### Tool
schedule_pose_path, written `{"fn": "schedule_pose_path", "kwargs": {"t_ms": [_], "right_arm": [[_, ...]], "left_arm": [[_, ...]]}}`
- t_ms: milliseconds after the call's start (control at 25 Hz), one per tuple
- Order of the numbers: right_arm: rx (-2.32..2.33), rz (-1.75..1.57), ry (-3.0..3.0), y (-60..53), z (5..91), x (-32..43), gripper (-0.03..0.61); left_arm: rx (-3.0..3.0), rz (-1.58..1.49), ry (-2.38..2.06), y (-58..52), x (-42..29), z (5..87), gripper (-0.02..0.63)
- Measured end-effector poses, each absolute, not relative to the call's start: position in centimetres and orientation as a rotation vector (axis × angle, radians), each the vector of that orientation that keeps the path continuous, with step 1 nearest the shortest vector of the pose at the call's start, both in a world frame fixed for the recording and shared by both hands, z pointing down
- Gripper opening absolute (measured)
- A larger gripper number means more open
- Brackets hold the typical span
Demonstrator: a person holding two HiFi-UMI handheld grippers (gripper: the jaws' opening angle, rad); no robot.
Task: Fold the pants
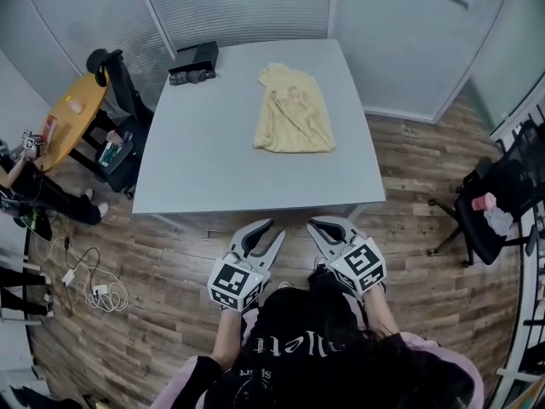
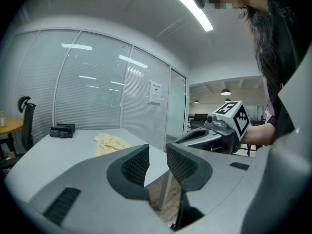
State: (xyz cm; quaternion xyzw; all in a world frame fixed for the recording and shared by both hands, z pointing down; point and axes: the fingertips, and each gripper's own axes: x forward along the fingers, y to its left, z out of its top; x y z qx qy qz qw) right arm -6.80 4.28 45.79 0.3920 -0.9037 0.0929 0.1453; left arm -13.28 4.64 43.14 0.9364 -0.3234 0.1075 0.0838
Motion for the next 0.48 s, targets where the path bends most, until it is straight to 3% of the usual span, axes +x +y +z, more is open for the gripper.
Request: {"fn": "schedule_pose_path", "kwargs": {"t_ms": [480], "right_arm": [[1.113, 0.242, -2.605, 5.0, 45.6, -9.2, 0.025]], "left_arm": [[2.807, 0.301, -0.968, 5.9, -15.3, 42.9, 0.129]]}}
